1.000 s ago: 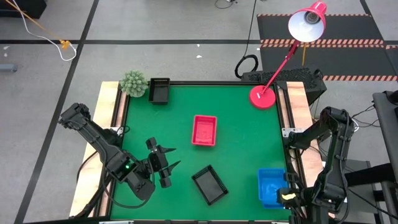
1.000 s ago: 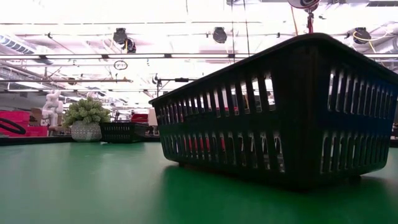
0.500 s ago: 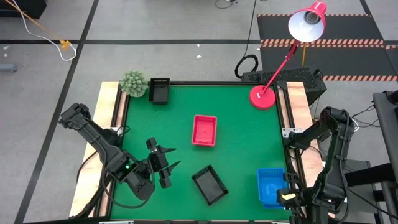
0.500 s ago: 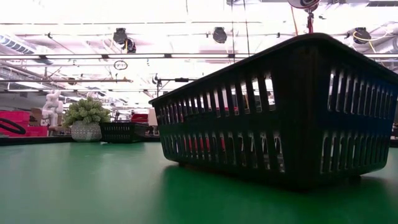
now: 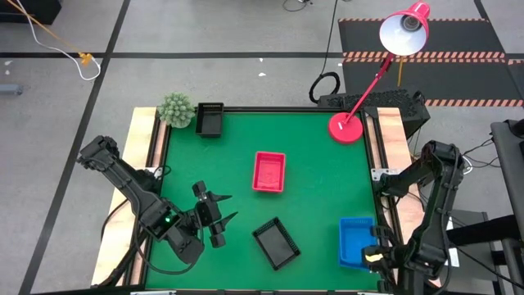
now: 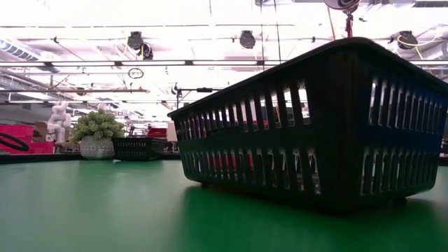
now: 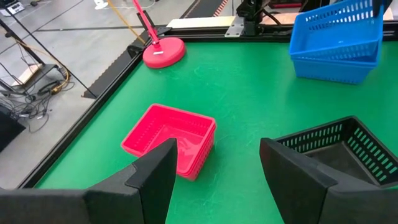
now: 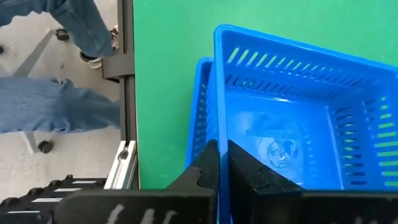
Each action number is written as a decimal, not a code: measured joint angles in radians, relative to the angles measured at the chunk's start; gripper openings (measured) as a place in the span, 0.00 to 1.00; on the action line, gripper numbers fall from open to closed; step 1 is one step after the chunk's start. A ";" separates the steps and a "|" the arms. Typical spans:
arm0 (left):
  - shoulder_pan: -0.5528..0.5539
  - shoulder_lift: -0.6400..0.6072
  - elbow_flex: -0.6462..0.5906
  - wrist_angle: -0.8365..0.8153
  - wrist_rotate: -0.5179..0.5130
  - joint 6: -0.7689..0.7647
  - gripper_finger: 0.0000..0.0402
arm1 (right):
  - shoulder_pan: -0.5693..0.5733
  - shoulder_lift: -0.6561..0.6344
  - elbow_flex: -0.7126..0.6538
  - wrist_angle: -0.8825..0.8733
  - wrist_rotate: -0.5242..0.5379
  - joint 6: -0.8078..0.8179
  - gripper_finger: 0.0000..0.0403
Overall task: Stack baskets by color
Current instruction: Stack the left blue bin on the stacked blue bins
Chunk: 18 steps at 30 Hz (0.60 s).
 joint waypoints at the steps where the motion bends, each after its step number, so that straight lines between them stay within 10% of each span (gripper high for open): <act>1: 0.000 0.000 0.000 0.000 0.000 0.000 0.58 | 0.000 0.000 -0.007 0.009 -0.008 0.000 0.01; 18: 0.000 0.000 0.000 0.092 0.003 0.072 0.58 | -0.008 -0.009 -0.088 0.203 -0.069 0.033 0.25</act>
